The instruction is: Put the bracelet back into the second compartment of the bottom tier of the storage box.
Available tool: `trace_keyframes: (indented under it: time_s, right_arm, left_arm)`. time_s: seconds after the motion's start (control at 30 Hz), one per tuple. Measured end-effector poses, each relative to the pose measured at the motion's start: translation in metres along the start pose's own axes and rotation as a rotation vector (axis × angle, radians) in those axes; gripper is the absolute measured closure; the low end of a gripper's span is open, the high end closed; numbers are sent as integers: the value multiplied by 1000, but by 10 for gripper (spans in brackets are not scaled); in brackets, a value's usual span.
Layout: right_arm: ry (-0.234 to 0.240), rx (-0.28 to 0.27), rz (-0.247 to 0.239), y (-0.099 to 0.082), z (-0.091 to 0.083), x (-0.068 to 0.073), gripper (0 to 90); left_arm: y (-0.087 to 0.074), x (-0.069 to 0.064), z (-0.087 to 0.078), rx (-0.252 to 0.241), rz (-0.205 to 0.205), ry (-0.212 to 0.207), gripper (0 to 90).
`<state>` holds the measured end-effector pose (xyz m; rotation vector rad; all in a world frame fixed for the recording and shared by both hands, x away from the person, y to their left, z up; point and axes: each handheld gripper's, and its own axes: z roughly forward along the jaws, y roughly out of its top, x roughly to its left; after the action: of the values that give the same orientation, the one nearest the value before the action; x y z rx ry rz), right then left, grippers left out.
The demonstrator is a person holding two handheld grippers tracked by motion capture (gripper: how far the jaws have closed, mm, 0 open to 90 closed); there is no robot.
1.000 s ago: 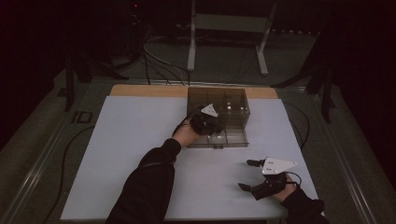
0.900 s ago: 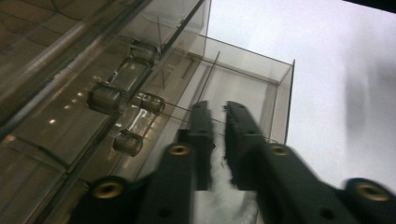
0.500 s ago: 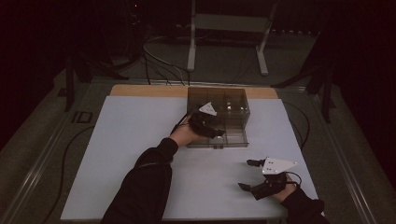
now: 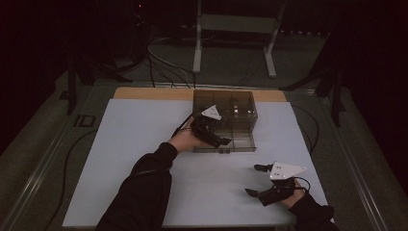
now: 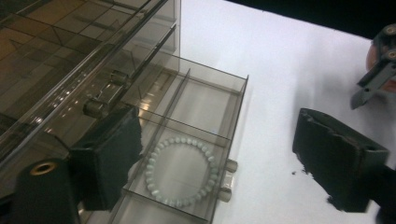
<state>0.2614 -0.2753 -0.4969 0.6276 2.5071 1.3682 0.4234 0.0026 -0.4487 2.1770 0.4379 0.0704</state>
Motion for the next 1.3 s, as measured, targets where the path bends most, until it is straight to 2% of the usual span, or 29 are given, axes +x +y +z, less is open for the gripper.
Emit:
trace_keyframes:
  time_s: [0.03,0.1,0.2,0.27,0.6,0.73,1.0,1.3]
  right_arm:
    - [0,0,-1,0,0,0,97]
    - [2,0,0,1,0,0,97]
    - [2,0,2,1,1,0,97]
    - [5,-1,3,1,1,0,97]
    - [7,-4,7,1,1,0,97]
    - [6,-4,8,1,1,0,97]
    - [0,-3,8,1,1,0,97]
    - [-2,-2,6,1,1,0,97]
  left_arm:
    - [0,0,-2,0,-7,-14,130]
    - [0,-1,-6,9,-8,-43,35]
    - [1,-3,-12,12,5,-27,25]
    - [1,-4,-15,17,9,-41,3]
    - [-5,-10,-27,42,48,-16,0]
    - [-9,-11,-33,35,48,4,0]
    - [-17,-11,-44,23,37,18,0]
    - [-34,-14,-64,22,25,50,0]
